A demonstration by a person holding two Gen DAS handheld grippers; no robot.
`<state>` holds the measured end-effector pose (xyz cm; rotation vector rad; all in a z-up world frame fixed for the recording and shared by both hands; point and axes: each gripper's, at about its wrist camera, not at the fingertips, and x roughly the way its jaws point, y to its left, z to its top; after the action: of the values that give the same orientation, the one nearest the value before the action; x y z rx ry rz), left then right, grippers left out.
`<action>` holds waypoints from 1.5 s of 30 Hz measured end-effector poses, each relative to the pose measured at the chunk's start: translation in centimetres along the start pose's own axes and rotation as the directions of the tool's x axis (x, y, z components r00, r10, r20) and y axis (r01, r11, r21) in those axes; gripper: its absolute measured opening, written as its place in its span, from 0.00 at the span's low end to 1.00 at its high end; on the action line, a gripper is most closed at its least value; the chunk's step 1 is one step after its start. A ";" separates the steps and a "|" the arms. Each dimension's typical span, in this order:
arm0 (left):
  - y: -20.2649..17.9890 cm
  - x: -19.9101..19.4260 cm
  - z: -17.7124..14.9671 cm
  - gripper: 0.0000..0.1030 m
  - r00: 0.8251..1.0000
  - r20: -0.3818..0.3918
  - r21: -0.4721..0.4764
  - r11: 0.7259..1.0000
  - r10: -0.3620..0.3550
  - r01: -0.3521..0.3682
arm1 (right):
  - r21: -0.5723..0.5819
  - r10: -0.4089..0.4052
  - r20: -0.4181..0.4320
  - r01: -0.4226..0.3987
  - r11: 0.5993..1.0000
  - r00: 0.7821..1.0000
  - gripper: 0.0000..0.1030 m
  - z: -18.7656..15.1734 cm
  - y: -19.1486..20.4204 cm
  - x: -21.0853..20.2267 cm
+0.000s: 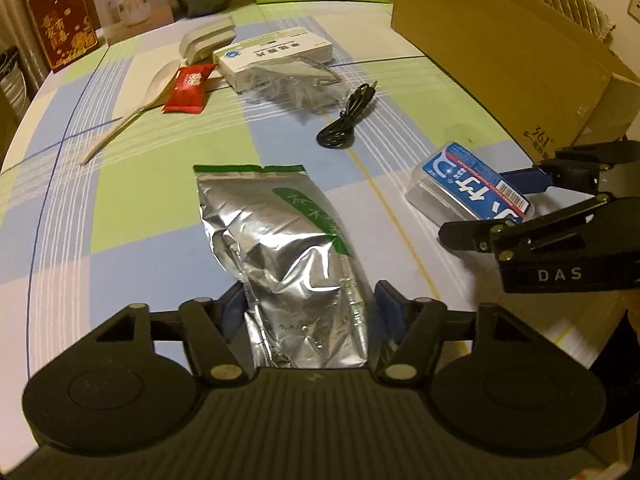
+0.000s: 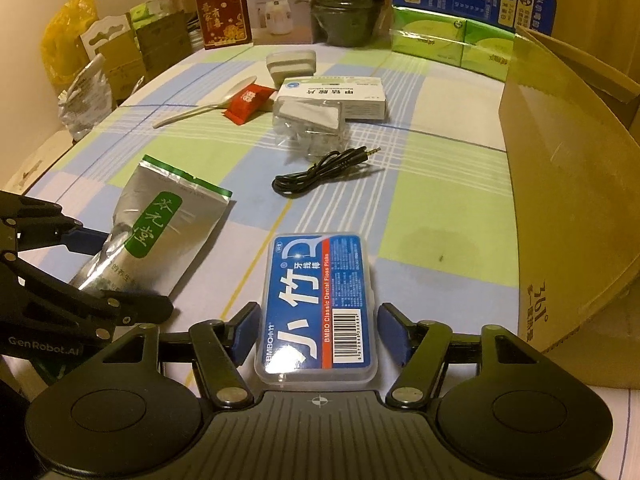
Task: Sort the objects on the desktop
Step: 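Lift both held items and carry them over the cardboard box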
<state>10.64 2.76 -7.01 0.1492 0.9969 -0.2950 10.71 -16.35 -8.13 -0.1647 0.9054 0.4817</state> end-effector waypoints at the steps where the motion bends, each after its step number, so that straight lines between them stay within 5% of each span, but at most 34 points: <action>1: 0.0 -0.1 0.0 0.57 1.000 0.004 -0.001 1.000 0.001 -0.001 | -0.003 -0.001 0.001 0.001 1.000 1.000 0.60 0.0 0.0 0.0; 6: 0.4 -0.5 0.1 0.50 1.000 0.024 -0.015 1.000 -0.003 0.003 | -0.010 -0.017 0.010 0.017 1.000 1.000 0.52 0.0 0.2 0.1; 27: -0.9 -1.7 0.2 0.49 0.999 0.030 -0.030 0.999 -0.031 0.032 | 0.038 -0.031 0.084 0.028 0.999 0.996 0.52 0.2 -0.2 -2.2; 37: -5.0 -5.1 0.6 0.49 0.996 0.086 0.001 1.000 -0.015 0.015 | 0.125 -0.086 0.141 0.068 0.990 0.986 0.52 -2.1 -0.9 -7.9; 45: -9.4 -8.7 2.2 0.49 0.988 0.133 0.038 0.997 -0.075 0.070 | 0.192 -0.168 0.192 0.131 0.973 0.967 0.52 -2.5 -2.7 -14.3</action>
<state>5.04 -5.20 1.64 0.1214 0.8658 -0.3833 2.72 -24.29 1.37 -0.0186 0.7204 0.2689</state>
